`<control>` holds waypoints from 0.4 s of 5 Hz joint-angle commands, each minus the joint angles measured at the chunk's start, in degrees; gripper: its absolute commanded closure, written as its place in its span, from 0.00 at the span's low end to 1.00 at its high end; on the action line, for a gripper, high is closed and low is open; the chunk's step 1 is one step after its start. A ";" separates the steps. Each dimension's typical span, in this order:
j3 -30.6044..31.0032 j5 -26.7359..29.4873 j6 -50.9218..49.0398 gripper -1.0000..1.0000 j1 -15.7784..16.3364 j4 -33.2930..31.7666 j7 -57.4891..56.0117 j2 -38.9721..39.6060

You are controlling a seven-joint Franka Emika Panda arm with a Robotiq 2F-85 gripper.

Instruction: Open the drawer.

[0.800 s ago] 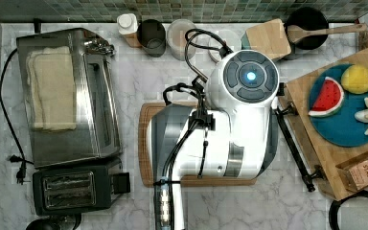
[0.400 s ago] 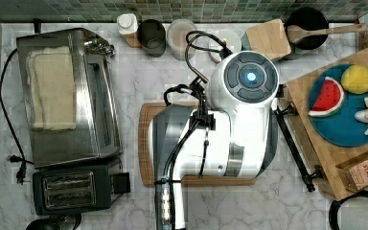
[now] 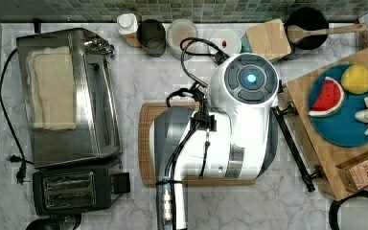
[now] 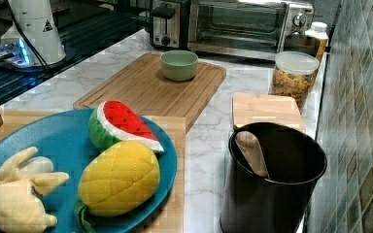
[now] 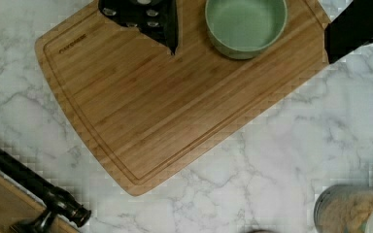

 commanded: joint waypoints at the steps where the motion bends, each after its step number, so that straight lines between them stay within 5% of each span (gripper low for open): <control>1: -2.39 -3.58 7.14 0.00 -2.41 -10.91 -23.97 -6.32; 2: -3.12 -7.50 11.09 0.00 -2.84 -15.50 -31.18 -8.68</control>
